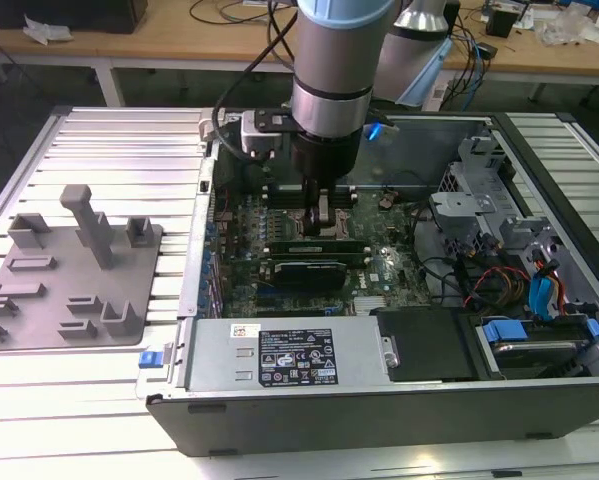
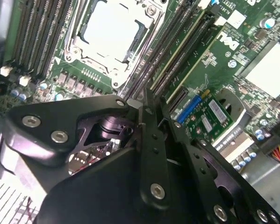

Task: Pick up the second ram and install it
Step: 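Insert the second ram into the second slot, then press down the second ram until it locks into place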

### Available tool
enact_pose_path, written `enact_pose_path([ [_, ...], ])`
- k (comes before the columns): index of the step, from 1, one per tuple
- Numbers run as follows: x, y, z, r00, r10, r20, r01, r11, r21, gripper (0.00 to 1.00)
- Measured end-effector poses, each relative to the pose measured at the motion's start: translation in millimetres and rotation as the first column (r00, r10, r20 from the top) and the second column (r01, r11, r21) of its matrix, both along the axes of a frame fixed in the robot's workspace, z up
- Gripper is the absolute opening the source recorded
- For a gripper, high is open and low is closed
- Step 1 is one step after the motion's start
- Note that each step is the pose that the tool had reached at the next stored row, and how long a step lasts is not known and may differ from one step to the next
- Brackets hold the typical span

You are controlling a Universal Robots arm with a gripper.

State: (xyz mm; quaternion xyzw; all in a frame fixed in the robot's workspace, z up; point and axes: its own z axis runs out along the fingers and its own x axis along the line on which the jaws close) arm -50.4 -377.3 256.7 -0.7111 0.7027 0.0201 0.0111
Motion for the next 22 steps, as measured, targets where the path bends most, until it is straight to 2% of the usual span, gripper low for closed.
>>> enact_pose_path([
  [1, 0.0, 0.0, -0.1, 1.0, 0.0, 0.0007, 0.0, 1.0, 0.0002, 0.17],
  [4, 10.5, -0.1, 0.0, 1.0, 0.0, 0.0007, 0.0, 1.0, 0.0, 0.17],
  [8, 11.0, 0.0, 0.0, 1.0, 0.0, 0.0008, 0.0, 1.0, 0.0, 0.16],
  [9, 11.0, 0.0, 0.0, 1.0, 0.0, 0.0008, 0.0, 1.0, 0.0, 0.08],
  [22, 12.1, 0.0, 0.0, 1.0, 0.0, 0.0007, 0.0, 1.0, 0.0, 0.08],
])
